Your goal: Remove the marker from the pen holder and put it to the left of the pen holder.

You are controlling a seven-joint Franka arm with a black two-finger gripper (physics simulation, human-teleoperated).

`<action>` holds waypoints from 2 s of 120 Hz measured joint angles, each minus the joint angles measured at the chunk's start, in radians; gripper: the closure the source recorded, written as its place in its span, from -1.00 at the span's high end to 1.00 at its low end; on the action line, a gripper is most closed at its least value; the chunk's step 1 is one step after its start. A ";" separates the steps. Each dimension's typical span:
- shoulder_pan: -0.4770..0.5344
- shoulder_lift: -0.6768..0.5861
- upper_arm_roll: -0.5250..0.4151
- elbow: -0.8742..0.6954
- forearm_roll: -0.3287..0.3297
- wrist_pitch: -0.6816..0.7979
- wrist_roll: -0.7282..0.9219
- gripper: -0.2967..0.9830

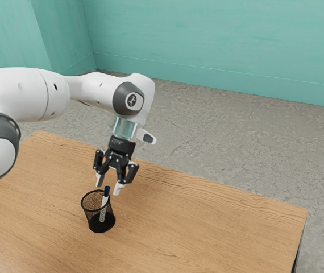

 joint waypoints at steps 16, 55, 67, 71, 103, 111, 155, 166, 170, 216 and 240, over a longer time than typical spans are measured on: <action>-0.001 0.000 0.000 0.000 -0.005 -0.041 -0.016 0.02; 0.005 0.022 0.021 0.014 -0.026 -0.046 -0.042 -0.35; 0.008 0.025 0.042 0.020 -0.035 -0.037 -0.047 -0.43; 0.008 0.025 0.053 0.021 -0.037 -0.035 -0.048 -0.47; 0.008 -0.100 0.071 -0.061 -0.036 -0.029 -0.056 -0.63; -0.007 -0.215 0.071 -0.115 -0.033 -0.027 -0.057 -0.65; 0.173 -0.355 0.119 -0.234 0.044 -0.072 -0.055 -0.69; 0.177 -0.233 0.207 -0.237 0.057 -0.079 -0.049 -0.69; 0.173 -0.186 0.247 -0.234 0.059 -0.088 -0.047 -0.69; 0.146 0.137 0.322 -0.013 -0.042 -0.097 0.018 -0.62; 0.142 0.191 0.323 0.041 -0.124 0.001 0.063 -0.54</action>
